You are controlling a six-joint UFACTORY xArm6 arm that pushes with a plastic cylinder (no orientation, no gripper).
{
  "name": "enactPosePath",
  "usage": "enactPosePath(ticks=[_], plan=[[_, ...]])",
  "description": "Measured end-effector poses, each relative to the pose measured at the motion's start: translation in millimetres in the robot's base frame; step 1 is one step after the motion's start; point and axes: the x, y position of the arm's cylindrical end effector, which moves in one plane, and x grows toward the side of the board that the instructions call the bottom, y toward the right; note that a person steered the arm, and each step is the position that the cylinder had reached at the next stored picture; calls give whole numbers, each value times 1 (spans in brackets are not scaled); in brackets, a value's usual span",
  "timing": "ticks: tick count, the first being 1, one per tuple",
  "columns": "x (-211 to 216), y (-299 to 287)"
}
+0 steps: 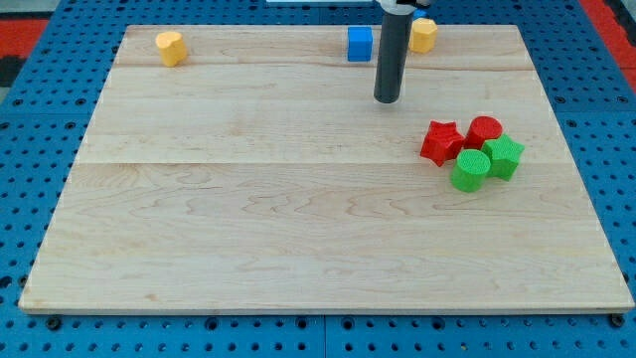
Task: Touch the right side of the red circle
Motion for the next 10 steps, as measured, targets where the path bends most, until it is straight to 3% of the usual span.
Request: enactPosePath(ticks=[2, 3, 4, 5, 8, 10], plan=[[-1, 18], [-9, 82], [-40, 111], [-42, 124], [58, 146], [84, 131]])
